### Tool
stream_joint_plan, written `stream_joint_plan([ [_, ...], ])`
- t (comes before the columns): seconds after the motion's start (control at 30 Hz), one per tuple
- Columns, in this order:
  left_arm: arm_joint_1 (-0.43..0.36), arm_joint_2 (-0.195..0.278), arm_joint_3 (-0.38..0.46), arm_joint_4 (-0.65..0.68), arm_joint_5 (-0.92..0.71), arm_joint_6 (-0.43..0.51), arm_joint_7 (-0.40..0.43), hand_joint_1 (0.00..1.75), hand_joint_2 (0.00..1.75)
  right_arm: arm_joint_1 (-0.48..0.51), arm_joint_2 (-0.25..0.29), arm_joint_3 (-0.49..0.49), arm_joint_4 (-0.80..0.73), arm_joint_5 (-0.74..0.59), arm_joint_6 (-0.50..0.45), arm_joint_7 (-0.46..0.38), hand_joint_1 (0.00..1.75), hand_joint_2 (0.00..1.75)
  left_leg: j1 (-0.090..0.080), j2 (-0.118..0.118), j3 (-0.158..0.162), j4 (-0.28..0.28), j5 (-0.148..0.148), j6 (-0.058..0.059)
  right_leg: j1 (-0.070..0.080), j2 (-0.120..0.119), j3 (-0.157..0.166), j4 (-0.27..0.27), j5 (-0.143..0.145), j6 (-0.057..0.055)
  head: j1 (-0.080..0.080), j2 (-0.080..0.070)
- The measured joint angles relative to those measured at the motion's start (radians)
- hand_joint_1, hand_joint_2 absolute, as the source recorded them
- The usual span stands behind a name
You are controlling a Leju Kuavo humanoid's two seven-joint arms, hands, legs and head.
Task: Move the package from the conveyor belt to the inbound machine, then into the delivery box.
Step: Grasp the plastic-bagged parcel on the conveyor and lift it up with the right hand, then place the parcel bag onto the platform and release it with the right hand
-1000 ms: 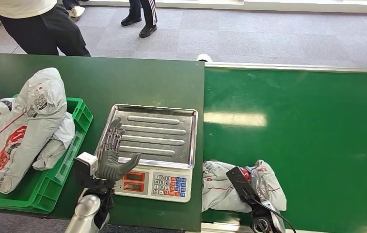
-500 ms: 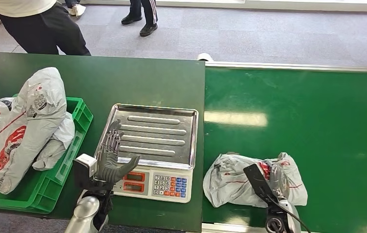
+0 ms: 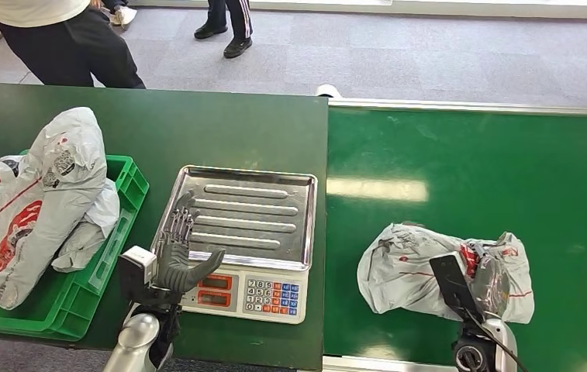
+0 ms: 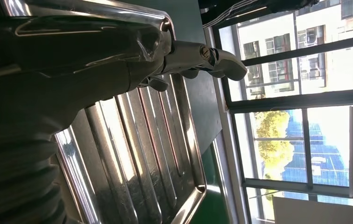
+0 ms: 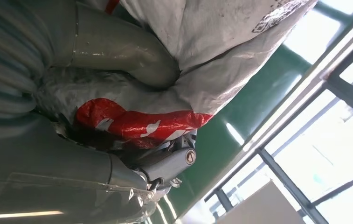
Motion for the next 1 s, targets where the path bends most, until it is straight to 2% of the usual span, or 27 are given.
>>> stream_joint_plan([
  [0.17, 0.000, 0.000, 0.000, 0.000, -0.001, -0.009, -0.003, 0.00, 1.75, 0.004, -0.004, -0.042, -0.086, 0.037, -0.004, -0.049, 1.75, 1.75, 0.000, 0.001, 0.000, 0.000, 0.000, 0.000, 0.000, 0.000, 0.000, 0.000, 0.000, 0.000, 0.000, 0.000],
  [0.3, -0.002, 0.001, 0.000, 0.000, 0.000, -0.017, -0.014, 0.00, 1.75, -0.027, -0.017, -0.036, -0.135, 0.120, 0.017, -0.078, 1.75, 1.75, 0.000, 0.001, -0.001, 0.000, 0.000, 0.000, 0.000, 0.000, 0.000, 0.000, 0.000, 0.000, 0.000, 0.000],
  [0.43, -0.009, 0.004, 0.000, 0.000, 0.011, -0.017, -0.029, 0.00, 1.75, -0.113, -0.047, 0.032, -0.135, 0.191, 0.021, -0.081, 1.75, 1.75, 0.000, 0.002, 0.000, 0.000, 0.001, 0.000, 0.000, 0.000, 0.000, 0.000, 0.001, 0.000, 0.000, 0.000],
  [0.63, -0.017, 0.005, -0.001, 0.000, 0.034, -0.006, -0.038, 0.00, 1.75, -0.253, -0.099, 0.154, -0.102, 0.185, 0.017, -0.083, 1.75, 1.75, 0.000, 0.000, 0.000, 0.000, 0.001, 0.000, 0.000, 0.000, 0.000, 0.000, 0.001, 0.000, 0.000, 0.000],
  [1.0, -0.024, 0.006, -0.002, 0.006, 0.071, 0.007, -0.048, 0.00, 1.75, -0.324, -0.137, 0.242, -0.068, 0.152, 0.001, -0.110, 1.75, 1.75, 0.000, 0.001, -0.003, 0.000, 0.000, 0.000, 0.000, 0.000, -0.002, 0.000, 0.001, 0.000, 0.000, 0.000],
])
